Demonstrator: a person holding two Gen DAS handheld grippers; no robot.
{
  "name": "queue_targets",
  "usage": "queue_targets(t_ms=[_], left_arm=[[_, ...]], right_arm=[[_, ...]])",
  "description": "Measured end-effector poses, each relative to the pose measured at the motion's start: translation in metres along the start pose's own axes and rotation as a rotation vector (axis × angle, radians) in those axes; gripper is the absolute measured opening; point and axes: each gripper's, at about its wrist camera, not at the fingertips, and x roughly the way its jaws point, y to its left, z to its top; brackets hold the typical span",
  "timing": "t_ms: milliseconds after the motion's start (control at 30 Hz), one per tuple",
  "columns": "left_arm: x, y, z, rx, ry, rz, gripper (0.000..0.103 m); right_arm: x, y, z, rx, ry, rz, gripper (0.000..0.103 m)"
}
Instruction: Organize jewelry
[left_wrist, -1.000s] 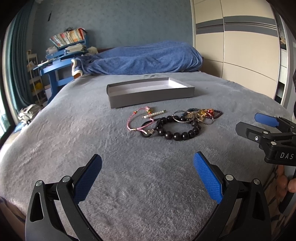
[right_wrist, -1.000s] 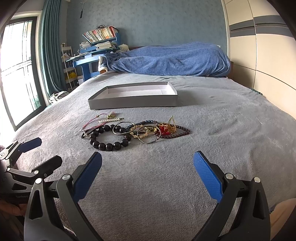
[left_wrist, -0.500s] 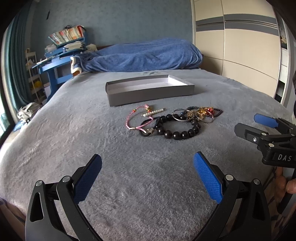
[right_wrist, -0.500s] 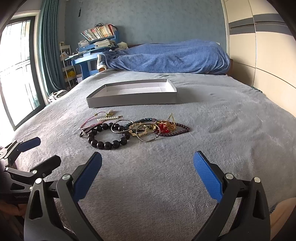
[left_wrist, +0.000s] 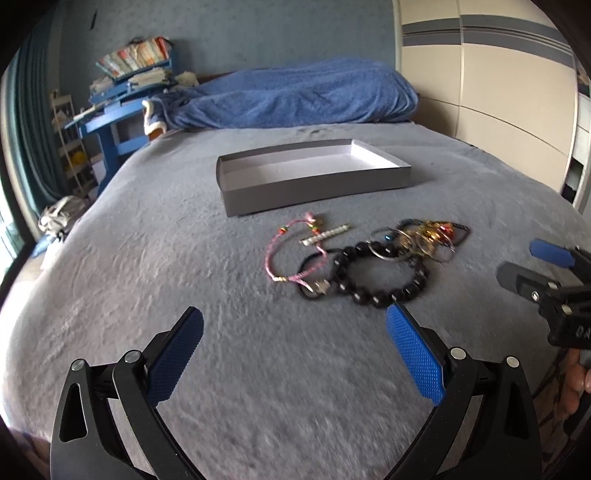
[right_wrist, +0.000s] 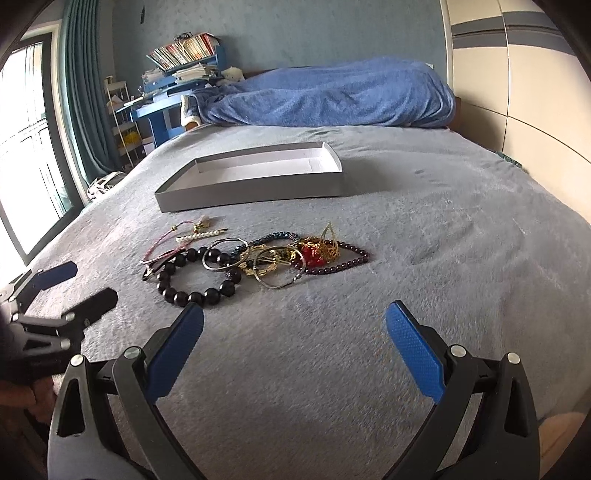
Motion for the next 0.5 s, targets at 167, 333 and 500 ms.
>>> queue_targets(t_ms=[167,333,500], left_arm=[[0.023,0.018,0.022,-0.072,0.051,-0.009,0.098],[0.048,0.031,0.037,-0.097,0.111,-0.007,0.097],[0.058,0.042,0.046,-0.112,0.122,-0.024,0.096]], right_arm=[[0.012,-0.007,0.009,-0.011,0.038,-0.009,0.098],[0.028,-0.022,0.023,0.017,0.070,0.008,0.098],[0.043,-0.041,0.040,0.057,0.071,0.018,0.091]])
